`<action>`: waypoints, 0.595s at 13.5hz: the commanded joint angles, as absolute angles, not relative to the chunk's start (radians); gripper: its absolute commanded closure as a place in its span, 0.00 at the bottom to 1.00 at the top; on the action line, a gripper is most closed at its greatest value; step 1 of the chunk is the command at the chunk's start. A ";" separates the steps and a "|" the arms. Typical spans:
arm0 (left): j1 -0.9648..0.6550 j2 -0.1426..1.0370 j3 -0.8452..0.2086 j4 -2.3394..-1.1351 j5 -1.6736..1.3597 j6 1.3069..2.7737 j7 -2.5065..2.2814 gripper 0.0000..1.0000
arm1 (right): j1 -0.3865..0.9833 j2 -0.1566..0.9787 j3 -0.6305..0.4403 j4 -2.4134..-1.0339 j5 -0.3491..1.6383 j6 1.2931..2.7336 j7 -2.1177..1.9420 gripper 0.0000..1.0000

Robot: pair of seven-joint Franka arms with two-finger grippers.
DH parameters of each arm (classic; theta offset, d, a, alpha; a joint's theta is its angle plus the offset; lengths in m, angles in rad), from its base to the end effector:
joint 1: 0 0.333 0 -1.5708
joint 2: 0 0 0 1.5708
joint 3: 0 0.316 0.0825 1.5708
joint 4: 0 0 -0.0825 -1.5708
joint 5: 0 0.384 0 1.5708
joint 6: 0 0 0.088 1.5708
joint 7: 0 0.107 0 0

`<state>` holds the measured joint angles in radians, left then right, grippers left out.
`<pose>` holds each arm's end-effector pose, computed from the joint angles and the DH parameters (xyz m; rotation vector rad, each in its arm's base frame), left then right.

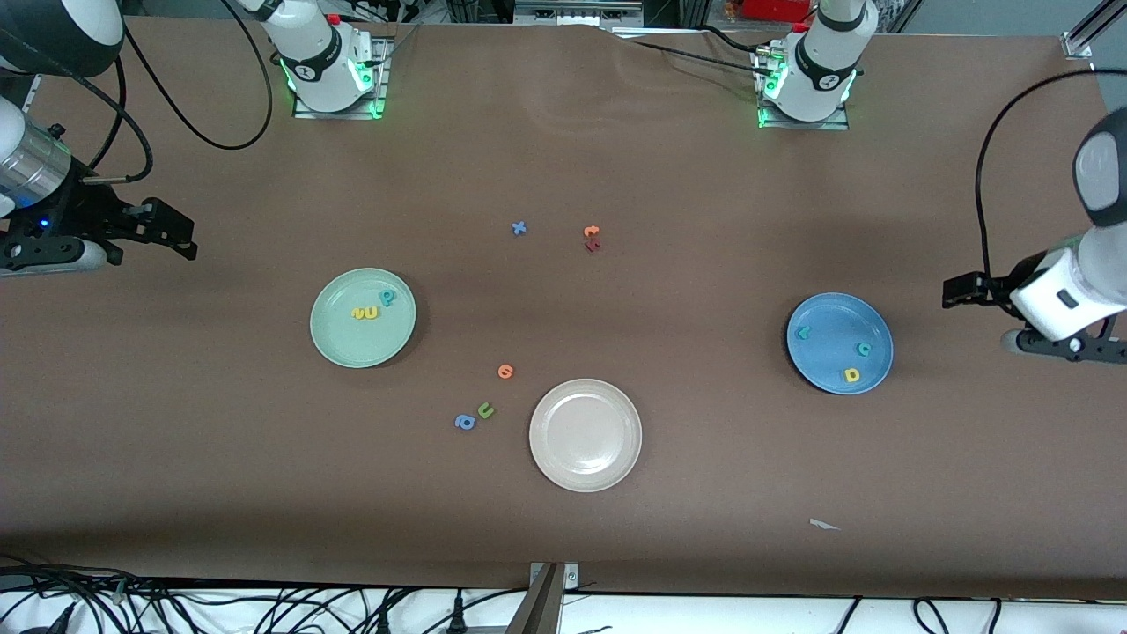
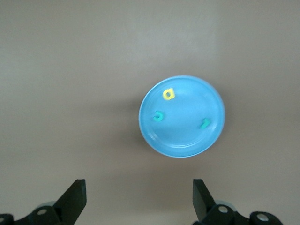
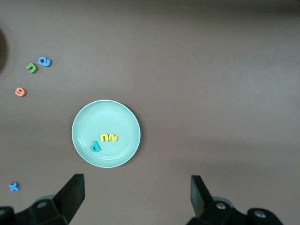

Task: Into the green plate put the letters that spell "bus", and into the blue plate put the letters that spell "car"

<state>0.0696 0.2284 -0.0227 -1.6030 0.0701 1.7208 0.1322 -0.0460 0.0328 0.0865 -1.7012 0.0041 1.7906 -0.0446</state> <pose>0.6189 0.0367 0.4870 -3.0793 0.1530 0.1786 0.5785 0.0231 0.5634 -3.1308 -0.1319 -0.0889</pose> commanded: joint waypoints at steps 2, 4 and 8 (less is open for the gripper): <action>-0.008 0.114 0.000 -1.643 0.043 1.709 0.081 0.00 | -0.044 0.040 0.084 -1.683 0.003 1.784 -0.058 0.00; -0.021 0.083 0.002 -1.632 0.009 1.709 0.083 0.00 | -0.044 0.040 0.084 -1.683 0.003 1.784 -0.058 0.00; -0.028 0.072 0.009 -1.648 -0.012 1.723 0.075 0.00 | -0.044 0.040 0.084 -1.683 0.003 1.784 -0.058 0.00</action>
<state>-0.0154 0.0881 -0.0107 -1.6128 0.0193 1.7088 0.0822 -0.0460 0.0328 0.0865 -1.7012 0.0041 1.7907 -0.0446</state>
